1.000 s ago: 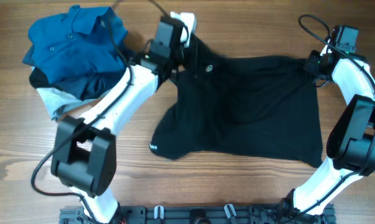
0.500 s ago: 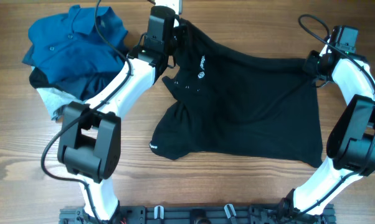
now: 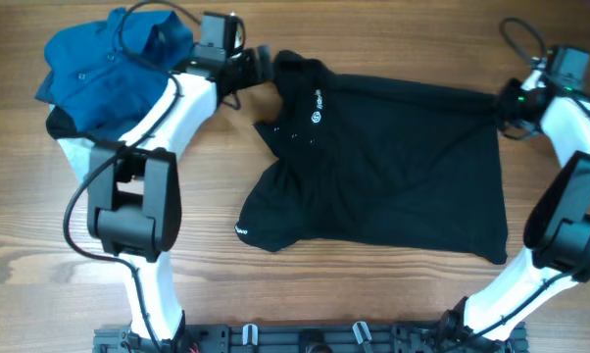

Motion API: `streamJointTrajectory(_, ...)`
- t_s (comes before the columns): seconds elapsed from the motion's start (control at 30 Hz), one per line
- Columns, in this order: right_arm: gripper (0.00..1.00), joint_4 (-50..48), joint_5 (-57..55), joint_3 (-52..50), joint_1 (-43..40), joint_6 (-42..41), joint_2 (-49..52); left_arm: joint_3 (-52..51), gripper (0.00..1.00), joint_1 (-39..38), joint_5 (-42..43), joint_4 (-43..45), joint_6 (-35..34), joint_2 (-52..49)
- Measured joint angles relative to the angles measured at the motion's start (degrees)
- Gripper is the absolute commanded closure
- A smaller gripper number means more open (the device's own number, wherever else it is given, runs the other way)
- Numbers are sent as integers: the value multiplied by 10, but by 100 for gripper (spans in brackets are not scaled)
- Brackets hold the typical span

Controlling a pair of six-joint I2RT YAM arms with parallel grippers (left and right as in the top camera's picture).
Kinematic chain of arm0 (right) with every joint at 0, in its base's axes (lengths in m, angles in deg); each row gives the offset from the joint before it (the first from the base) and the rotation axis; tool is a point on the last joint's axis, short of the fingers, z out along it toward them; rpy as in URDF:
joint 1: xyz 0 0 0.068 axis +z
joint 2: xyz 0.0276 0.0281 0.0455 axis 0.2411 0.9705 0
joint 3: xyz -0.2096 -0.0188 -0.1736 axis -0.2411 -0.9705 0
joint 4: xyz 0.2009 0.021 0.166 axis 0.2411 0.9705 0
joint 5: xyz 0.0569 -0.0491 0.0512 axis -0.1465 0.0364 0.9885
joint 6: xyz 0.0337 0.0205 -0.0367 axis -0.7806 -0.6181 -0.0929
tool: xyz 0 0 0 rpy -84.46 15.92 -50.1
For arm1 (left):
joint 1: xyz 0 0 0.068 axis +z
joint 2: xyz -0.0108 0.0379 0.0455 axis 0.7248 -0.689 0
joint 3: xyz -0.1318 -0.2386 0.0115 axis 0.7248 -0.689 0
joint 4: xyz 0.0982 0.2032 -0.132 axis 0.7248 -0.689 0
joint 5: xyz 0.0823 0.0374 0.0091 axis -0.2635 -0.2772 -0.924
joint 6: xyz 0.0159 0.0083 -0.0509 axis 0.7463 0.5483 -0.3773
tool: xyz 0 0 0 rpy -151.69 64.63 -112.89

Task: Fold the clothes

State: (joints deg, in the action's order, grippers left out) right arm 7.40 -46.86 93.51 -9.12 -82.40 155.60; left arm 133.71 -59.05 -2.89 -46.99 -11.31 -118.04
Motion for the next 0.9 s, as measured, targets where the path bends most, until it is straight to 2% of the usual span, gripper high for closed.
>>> streamJointTrajectory(0.03,84,0,-1,0,-17,-4,0,1,7,5,10,-30,9,1)
streamJointTrajectory(0.07,70,2,-1,0,-35,-10,0,1,7,8,18,-57,19,2)
streamJointTrajectory(0.1,52,5,1,0,-52,-13,0,1,7,7,25,-78,26,3)
streamJointTrajectory(0.17,29,9,15,0,-81,-16,0,-1,8,2,37,-109,42,3)
streamJointTrajectory(0.23,21,17,34,0,-94,-9,0,-9,9,-7,43,-114,58,3)
streamJointTrajectory(0.27,20,22,39,0,-94,-7,0,-15,11,-12,45,-110,64,3)
streamJointTrajectory(0.3,19,34,47,0,-91,-2,0,-21,16,-18,46,-105,69,3)
streamJointTrajectory(0.33,19,42,53,0,-89,1,0,-27,25,-26,47,-100,75,3)
streamJointTrajectory(0.37,19,52,62,0,-86,2,0,-30,48,-31,48,-99,82,2)
streamJointTrajectory(0.4,19,57,67,0,-85,3,0,-32,58,-41,50,-96,85,-1)
streamJointTrajectory(0.43,20,64,73,0,-85,3,0,-32,78,-47,50,-96,88,-5)
streamJointTrajectory(0.47,20,73,80,0,-85,3,0,-32,92,-53,50,-98,96,-14)
streamJointTrajectory(0.5,19,78,86,0,-85,4,0,-33,96,-56,50,-102,96,-22)
streamJointTrajectory(0.8,19,174,130,0,-85,7,-43,-19,96,-24,12,-206,103,-3)
streamJointTrajectory(0.83,19,189,137,0,-85,8,-47,-12,80,-15,8,-209,103,11)
streamJointTrajectory(0.9,19,209,143,0,-85,9,-48,2,61,0,0,-224,103,45)
